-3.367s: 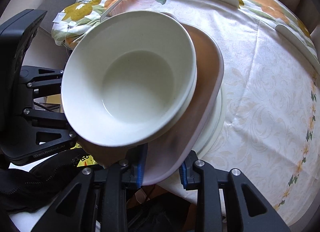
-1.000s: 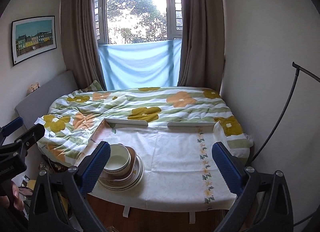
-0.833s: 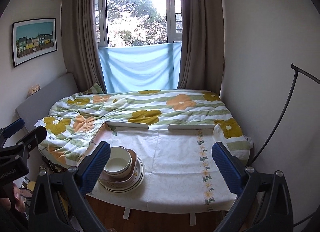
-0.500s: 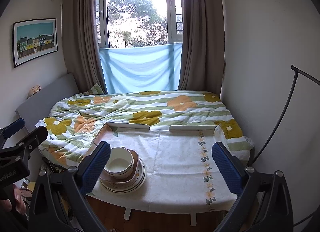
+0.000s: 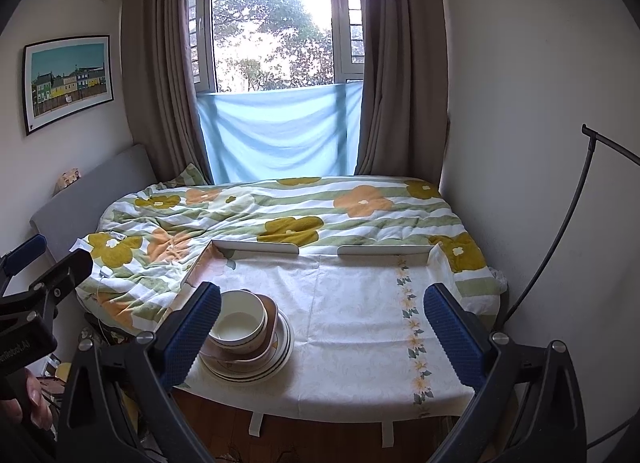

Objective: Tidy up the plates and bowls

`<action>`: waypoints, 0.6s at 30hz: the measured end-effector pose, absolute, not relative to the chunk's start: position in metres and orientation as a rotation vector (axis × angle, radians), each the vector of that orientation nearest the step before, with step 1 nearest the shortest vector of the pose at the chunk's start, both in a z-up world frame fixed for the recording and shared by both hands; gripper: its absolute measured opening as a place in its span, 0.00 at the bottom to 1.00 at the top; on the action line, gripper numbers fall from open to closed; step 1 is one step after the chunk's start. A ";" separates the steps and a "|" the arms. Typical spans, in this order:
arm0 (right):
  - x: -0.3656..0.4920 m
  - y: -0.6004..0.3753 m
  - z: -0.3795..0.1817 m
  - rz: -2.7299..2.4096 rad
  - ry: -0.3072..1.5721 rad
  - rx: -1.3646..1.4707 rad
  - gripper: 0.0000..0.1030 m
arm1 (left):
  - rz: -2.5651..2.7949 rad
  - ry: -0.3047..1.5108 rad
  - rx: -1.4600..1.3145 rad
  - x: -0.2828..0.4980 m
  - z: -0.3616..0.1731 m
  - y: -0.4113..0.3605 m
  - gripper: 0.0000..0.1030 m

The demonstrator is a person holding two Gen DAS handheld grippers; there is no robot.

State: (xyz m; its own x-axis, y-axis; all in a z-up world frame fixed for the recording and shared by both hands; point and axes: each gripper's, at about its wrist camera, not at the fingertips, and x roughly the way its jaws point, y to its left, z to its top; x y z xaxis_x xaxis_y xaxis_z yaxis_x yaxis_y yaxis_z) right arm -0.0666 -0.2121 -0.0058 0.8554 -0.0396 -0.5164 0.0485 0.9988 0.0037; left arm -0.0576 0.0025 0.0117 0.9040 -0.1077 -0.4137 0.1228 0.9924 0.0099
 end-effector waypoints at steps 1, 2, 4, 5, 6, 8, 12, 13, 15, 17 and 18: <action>-0.067 -0.212 -0.006 -0.047 0.542 0.017 0.98 | -0.118 0.424 0.035 -0.058 0.012 0.002 1.00; -0.067 -0.212 -0.006 -0.047 0.543 0.017 0.98 | -0.120 0.424 0.034 -0.058 0.012 0.002 1.00; -0.067 -0.212 -0.006 -0.046 0.543 0.016 0.98 | -0.123 0.426 0.036 -0.057 0.011 0.002 1.00; -0.067 -0.212 -0.006 -0.047 0.543 0.015 0.98 | -0.123 0.426 0.036 -0.058 0.011 0.001 1.00; -0.067 -0.212 -0.006 -0.048 0.544 0.015 0.98 | -0.124 0.426 0.036 -0.058 0.011 0.001 1.00; -0.067 -0.213 -0.006 -0.048 0.543 0.015 0.98 | -0.127 0.426 0.034 -0.058 0.010 0.001 1.00; -0.066 -0.214 -0.006 -0.051 0.541 0.018 0.98 | -0.125 0.428 0.039 -0.057 0.010 -0.001 1.00; -0.065 -0.216 -0.006 -0.051 0.541 0.020 0.98 | -0.124 0.427 0.038 -0.057 0.010 -0.001 1.00; -0.064 -0.217 -0.006 -0.051 0.543 0.022 0.98 | -0.123 0.427 0.039 -0.057 0.010 -0.002 1.00; -0.064 -0.218 -0.007 -0.051 0.547 0.021 0.98 | -0.118 0.432 0.038 -0.056 0.010 -0.001 1.00; -0.064 -0.219 -0.007 -0.049 0.550 0.023 0.98 | -0.117 0.435 0.037 -0.055 0.010 -0.001 1.00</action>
